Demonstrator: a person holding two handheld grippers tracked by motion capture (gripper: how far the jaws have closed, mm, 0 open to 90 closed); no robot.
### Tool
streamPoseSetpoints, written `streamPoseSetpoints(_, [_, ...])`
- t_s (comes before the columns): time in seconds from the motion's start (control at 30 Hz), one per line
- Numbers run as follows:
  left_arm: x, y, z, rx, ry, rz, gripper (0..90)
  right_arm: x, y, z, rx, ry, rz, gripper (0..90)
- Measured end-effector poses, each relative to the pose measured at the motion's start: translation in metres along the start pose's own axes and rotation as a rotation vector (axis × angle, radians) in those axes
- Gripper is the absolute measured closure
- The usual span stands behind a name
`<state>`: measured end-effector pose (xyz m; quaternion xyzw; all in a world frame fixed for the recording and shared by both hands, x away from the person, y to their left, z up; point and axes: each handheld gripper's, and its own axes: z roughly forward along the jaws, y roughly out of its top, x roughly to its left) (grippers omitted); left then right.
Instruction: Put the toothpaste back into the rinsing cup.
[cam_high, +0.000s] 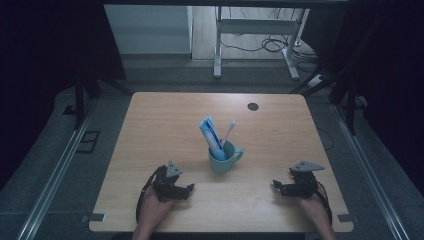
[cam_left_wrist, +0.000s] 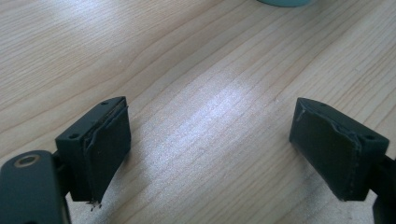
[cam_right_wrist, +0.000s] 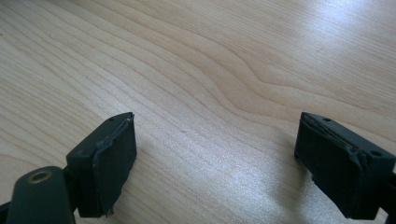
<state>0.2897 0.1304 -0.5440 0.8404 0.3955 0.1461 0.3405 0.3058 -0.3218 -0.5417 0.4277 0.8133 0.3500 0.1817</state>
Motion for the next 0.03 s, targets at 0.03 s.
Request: streamPoseSetpoints(0.03, [0.0000,0.0000,0.0000,0.000,0.000,0.000,12.7,0.0002,0.0000,0.0001,0.000,0.000,0.000,12.7])
